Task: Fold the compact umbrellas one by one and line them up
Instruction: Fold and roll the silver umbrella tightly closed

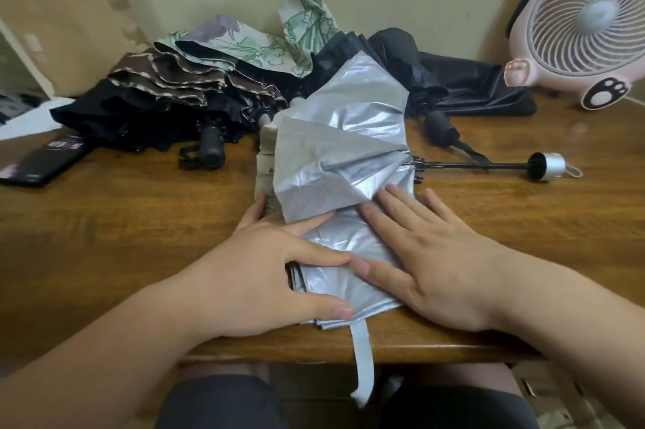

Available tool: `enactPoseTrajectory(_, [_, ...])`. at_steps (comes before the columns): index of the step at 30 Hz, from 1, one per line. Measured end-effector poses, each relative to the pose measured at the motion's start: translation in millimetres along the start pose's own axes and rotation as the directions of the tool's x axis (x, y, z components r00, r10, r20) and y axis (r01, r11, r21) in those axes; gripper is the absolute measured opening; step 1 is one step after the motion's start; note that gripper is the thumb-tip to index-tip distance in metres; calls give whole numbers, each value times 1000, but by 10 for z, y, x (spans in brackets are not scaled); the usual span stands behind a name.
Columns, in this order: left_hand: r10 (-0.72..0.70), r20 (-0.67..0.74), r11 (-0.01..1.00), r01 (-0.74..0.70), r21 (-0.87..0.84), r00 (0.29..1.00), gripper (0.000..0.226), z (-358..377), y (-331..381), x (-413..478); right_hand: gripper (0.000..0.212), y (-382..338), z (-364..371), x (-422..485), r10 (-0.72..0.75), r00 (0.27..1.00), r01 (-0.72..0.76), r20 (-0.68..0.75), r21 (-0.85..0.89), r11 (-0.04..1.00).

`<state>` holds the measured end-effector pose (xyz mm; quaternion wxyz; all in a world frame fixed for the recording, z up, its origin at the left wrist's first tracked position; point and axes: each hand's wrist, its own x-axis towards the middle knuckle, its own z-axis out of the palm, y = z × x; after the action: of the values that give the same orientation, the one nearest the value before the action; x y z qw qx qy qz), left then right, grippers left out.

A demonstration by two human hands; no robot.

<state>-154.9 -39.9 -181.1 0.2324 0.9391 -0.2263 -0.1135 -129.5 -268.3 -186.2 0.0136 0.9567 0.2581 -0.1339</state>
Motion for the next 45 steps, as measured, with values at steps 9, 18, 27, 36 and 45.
enactPoseTrajectory(9, [-75, -741, 993, -15, -114, 667, 51, -36, -83, -211, 94, 42, 68, -32, 17, 998, -18, -62, -16, 1000])
enactPoseTrajectory(18, [-251, -345, 703, -75, -707, 905, 25, 25, 270, -63, 94, 43, 110, -31, 37, 986, -23, -163, 86, 996])
enactPoseTrajectory(27, [-294, -331, 721, -19, -692, 897, 27, 293, 293, -171, 81, 90, 178, -45, -14, 905, 101, -425, 183, 978])
enactPoseTrajectory(36, [-218, -421, 660, -185, -728, 880, 32, 325, 205, -168, 23, 38, -200, 130, 49, 731, 304, -680, 390, 869])
enactPoseTrajectory(45, [-164, -345, 567, -198, -800, 924, 32, 374, 156, -192, 39, -57, -421, 298, -160, 916, 348, -368, 533, 771])
